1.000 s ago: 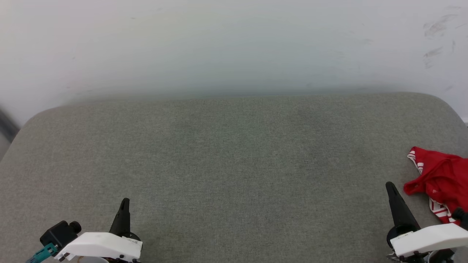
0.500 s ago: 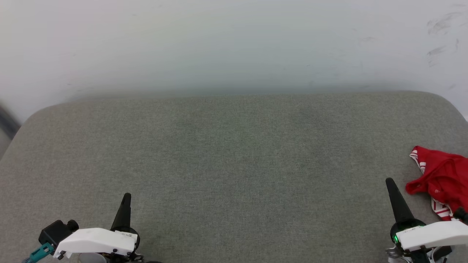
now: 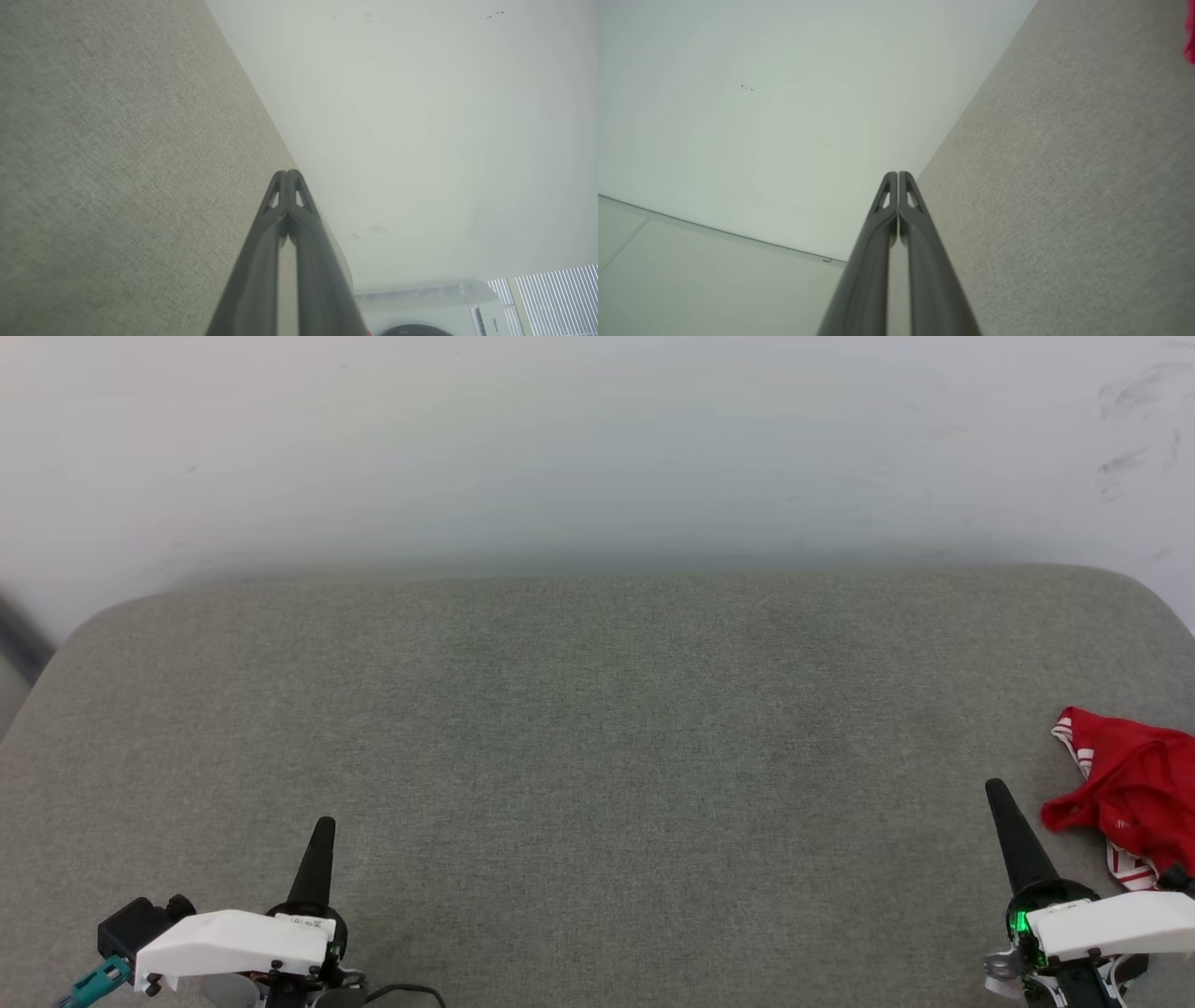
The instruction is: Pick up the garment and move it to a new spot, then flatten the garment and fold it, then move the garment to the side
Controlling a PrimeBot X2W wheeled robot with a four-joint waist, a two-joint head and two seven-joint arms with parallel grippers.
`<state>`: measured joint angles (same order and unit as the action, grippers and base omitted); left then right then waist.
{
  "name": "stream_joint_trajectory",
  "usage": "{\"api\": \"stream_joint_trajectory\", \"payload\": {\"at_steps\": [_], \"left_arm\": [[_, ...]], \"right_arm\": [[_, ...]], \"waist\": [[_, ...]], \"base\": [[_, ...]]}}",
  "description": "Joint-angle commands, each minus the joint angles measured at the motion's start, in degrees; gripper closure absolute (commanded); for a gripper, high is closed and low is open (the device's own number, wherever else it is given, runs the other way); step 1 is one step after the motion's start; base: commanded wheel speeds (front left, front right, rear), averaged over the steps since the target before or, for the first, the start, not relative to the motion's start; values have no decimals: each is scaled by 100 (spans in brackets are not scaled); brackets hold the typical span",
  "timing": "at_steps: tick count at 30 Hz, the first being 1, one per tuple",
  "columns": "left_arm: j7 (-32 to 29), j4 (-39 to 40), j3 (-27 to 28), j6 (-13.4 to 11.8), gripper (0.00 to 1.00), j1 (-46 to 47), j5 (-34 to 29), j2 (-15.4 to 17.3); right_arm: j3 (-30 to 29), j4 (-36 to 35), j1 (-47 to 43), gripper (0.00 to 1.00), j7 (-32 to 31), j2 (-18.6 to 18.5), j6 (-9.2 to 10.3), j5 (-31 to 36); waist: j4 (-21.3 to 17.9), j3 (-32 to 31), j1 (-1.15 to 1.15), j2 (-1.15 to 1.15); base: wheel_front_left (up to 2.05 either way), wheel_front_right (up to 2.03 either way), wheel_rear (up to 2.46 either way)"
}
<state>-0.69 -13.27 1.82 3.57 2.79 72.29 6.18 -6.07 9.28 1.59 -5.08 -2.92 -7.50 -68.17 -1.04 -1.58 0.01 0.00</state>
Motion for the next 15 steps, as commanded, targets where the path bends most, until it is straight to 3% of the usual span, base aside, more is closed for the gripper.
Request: {"api": "stream_joint_trajectory", "payload": {"at_steps": [1, 15], "left_arm": [[-37, 23, 42, 54, 100, 146, 123, -22], [-225, -13, 194, 173, 100, 225, 749, -124]], "right_arm": [[-10, -6, 153, 100, -6, 0, 1, -150], [-23, 155, 263, 100, -52, 2, 1, -907]], "waist": [[3, 5, 0, 0], [32, 54, 0, 0]], "base": [[0, 0, 0], [0, 0, 0]]}}
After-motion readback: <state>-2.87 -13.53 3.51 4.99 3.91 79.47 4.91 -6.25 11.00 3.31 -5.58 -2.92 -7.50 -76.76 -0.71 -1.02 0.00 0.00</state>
